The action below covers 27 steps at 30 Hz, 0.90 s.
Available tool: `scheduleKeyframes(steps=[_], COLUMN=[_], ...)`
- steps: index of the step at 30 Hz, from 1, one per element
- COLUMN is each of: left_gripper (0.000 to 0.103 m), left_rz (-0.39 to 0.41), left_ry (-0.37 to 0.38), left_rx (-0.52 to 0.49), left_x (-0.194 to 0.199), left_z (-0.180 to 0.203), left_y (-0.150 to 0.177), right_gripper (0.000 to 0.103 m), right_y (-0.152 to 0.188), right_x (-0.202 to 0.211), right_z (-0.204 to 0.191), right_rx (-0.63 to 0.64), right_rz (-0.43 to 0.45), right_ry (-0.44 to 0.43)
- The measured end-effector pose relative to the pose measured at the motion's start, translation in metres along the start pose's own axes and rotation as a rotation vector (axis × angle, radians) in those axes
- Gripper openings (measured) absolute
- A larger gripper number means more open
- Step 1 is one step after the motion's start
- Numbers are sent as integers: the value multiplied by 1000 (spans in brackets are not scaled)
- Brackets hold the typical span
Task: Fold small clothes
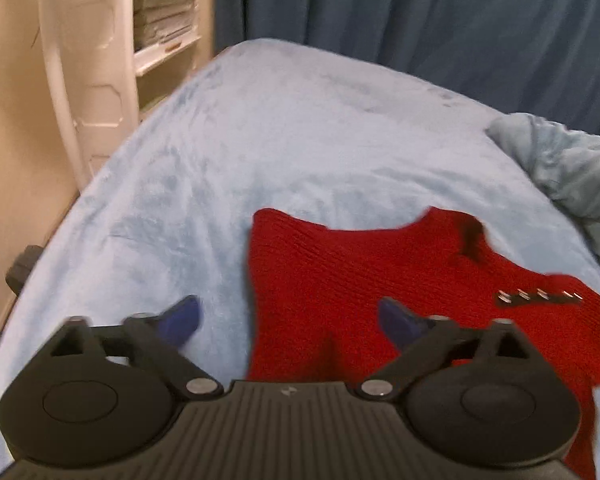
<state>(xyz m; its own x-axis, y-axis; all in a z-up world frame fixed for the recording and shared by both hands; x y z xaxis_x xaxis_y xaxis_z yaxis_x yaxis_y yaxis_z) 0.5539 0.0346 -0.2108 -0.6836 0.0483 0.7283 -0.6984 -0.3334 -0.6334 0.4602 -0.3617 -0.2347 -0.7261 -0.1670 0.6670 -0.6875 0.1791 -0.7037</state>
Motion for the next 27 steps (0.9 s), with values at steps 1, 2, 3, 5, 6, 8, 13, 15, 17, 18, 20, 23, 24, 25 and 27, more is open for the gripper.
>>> scheduleKeyframes(steps=[1, 2, 3, 5, 6, 8, 13, 15, 17, 18, 20, 23, 24, 25, 27], left_gripper=[103, 103, 103, 103, 103, 103, 103, 103, 103, 103, 103, 103, 103, 103, 103], left_rz=[13, 21, 22, 30, 39, 56, 40, 18, 2, -2, -13, -35, -36, -34, -39], left_ry=[3, 10, 15, 17, 24, 34, 9, -4, -11, -13, -27, -39, -51, -59, -67], left_rx=[-12, -26, -42, -61, -68, -83, -102, -104, -99, -90, -60, -47, -55, -59, -51], left_x=[16, 29, 43, 67, 79, 98, 107, 97, 83, 73, 52, 18, 6, -5, -28], left_z=[1, 3, 4, 4, 4, 2, -7, -8, -9, -9, -14, -19, -20, -21, -21], left_y=[2, 4, 7, 11, 13, 17, 33, 37, 36, 35, 34, 34, 32, 30, 25], right_gripper=[64, 64, 64, 64, 64, 65, 68, 68, 70, 70, 72, 72, 72, 72, 72], right_y=[5, 10, 14, 18, 18, 16, 19, 18, 16, 15, 13, 11, 13, 16, 25], right_x=[16, 28, 39, 61, 71, 90, 99, 91, 85, 81, 74, 64, 60, 56, 41], right_z=[-1, 1, 2, 1, 0, -6, -13, -10, 1, 7, 26, 69, 88, 108, 148], right_rx=[6, 7, 0, -31, -45, -49, -24, -23, -45, -53, -62, -92, -120, -165, -263], right_rz=[1, -1, -3, 0, 8, 39, 58, 41, 40, 35, 37, 95, 108, 119, 121], right_ry=[11, 20, 28, 42, 39, 21, 1, 5, 11, 21, 68, 190, 233, 275, 323])
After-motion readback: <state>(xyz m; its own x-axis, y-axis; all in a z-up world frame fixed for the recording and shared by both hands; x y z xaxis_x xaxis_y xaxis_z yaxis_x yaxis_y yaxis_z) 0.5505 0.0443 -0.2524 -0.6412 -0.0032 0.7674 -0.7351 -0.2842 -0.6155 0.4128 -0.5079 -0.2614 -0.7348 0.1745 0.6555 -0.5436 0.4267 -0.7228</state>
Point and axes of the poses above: each gripper's, at about its wrist camera, not at the fingertips, and x roughly against the way its jaws point, z to its right, y to its underside, the point moved 9 cm from there along -x, roughly the way its jaws point, and after that the axes turned 15 degrees about x, right-handed, at the moved point
